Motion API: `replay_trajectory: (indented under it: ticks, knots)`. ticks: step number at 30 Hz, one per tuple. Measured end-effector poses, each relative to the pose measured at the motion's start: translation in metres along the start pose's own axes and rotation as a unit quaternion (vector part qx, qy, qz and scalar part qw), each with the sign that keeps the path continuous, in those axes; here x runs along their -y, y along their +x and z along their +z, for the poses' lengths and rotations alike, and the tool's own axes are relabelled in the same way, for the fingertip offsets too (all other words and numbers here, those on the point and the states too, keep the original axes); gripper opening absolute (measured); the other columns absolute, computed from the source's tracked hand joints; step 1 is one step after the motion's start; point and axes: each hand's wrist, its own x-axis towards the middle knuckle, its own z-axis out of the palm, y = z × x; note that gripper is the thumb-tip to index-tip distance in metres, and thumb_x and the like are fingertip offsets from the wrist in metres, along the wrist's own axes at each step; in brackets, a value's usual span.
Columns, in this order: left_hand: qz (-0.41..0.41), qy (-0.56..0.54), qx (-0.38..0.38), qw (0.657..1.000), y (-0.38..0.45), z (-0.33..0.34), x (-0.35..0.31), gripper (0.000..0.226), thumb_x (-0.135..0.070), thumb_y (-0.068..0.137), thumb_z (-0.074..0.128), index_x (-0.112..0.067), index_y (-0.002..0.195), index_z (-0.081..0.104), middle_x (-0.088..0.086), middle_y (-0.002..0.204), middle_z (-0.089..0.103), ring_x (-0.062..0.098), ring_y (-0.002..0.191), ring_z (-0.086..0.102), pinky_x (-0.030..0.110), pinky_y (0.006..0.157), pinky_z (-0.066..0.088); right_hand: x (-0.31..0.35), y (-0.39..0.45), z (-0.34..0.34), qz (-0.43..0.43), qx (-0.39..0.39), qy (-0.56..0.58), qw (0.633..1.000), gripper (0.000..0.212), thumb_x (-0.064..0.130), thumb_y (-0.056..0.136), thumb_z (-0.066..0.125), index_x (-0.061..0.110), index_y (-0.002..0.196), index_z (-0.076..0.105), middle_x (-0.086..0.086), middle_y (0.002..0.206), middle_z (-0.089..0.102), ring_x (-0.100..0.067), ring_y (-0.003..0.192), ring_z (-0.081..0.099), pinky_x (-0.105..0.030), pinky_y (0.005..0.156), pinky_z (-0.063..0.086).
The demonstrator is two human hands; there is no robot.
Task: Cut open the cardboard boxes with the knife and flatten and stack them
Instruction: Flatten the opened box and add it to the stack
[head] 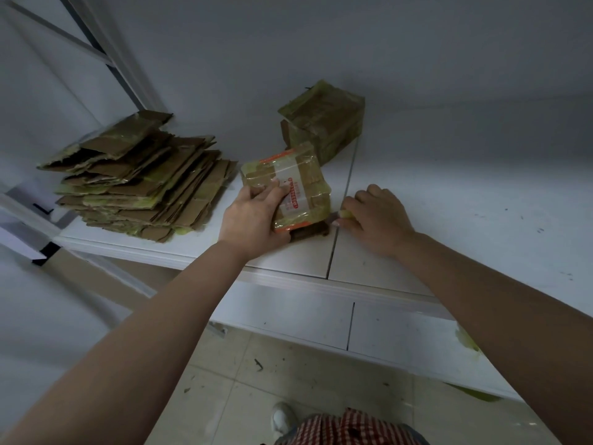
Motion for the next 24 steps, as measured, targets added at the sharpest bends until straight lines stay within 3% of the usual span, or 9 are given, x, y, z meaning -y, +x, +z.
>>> replay_trajectory:
  ticks: [3,5,7,9,14,17,20,24]
  knots:
    - [-0.006,-0.004,-0.002,1.000,0.001,0.000,0.003,0.079,-0.049,0.073,0.070,-0.026,0.143,0.041,0.000,0.144,0.049,0.029,0.119,0.045,0.037,0.085,0.048,-0.006,0.000,-0.003,-0.020,-0.034,-0.020,0.999,0.035,0.044,0.090,0.053,0.011,0.095,0.061,-0.008,0.088,0.061,-0.027,0.085,0.049,-0.034,0.070,0.032]
    - [-0.012,0.000,-0.004,1.000,0.002,0.000,0.002,0.080,-0.051,0.073,0.070,-0.026,0.143,0.041,-0.002,0.144,0.049,0.029,0.119,0.045,0.036,0.085,0.047,-0.006,-0.005,0.001,0.026,-0.064,0.002,0.998,0.035,0.043,0.090,0.049,0.011,0.091,0.061,-0.008,0.084,0.060,-0.027,0.082,0.050,-0.032,0.068,0.031]
    - [-0.007,0.014,0.014,1.000,0.002,0.000,0.003,0.083,-0.053,0.073,0.070,-0.027,0.145,0.038,-0.003,0.146,0.047,0.029,0.120,0.043,0.037,0.086,0.048,-0.010,-0.006,0.001,0.179,-0.123,0.096,0.971,0.035,0.040,0.094,0.045,0.009,0.088,0.059,-0.012,0.083,0.062,-0.032,0.082,0.054,-0.031,0.065,0.032]
    - [-0.009,0.014,0.020,1.000,-0.002,0.001,0.007,0.083,-0.053,0.072,0.069,-0.027,0.145,0.038,-0.002,0.146,0.046,0.029,0.119,0.044,0.037,0.086,0.049,-0.025,-0.003,-0.009,0.314,-0.155,0.184,0.918,0.036,0.039,0.098,0.042,0.005,0.092,0.053,-0.019,0.085,0.060,-0.037,0.086,0.054,-0.033,0.063,0.032]
    - [0.033,0.034,0.044,0.998,0.009,-0.006,0.006,0.084,-0.060,0.069,0.058,-0.021,0.142,0.044,0.005,0.140,0.054,0.036,0.110,0.057,0.036,0.086,0.047,-0.036,-0.014,-0.014,0.253,-0.049,0.187,0.948,0.041,0.058,0.092,0.041,0.017,0.085,0.045,-0.005,0.078,0.050,-0.030,0.080,0.051,-0.032,0.062,0.035]
    - [0.059,0.042,0.042,0.997,0.019,-0.019,0.004,0.087,-0.068,0.064,0.042,-0.021,0.137,0.051,0.008,0.124,0.065,0.035,0.098,0.065,0.035,0.080,0.049,-0.010,-0.010,-0.007,0.235,0.000,0.240,0.942,0.046,0.063,0.077,0.059,0.021,0.090,0.047,0.002,0.082,0.054,-0.019,0.077,0.053,-0.029,0.061,0.036]
    - [0.068,0.044,0.041,0.996,0.020,-0.026,0.005,0.084,-0.067,0.065,0.045,-0.021,0.136,0.052,0.009,0.112,0.070,0.033,0.094,0.067,0.031,0.076,0.047,0.012,-0.005,-0.013,0.236,-0.018,0.260,0.936,0.057,0.059,0.067,0.073,0.020,0.103,0.050,0.011,0.086,0.053,-0.013,0.077,0.052,-0.026,0.062,0.036]
    - [0.062,0.046,0.055,0.995,0.021,-0.022,0.002,0.095,-0.073,0.059,0.034,-0.025,0.140,0.047,0.007,0.127,0.063,0.034,0.105,0.062,0.034,0.085,0.047,0.034,0.008,-0.020,0.158,-0.047,0.203,0.965,0.079,0.047,0.068,0.080,0.026,0.133,0.042,0.005,0.118,0.056,-0.015,0.093,0.060,-0.027,0.072,0.046]
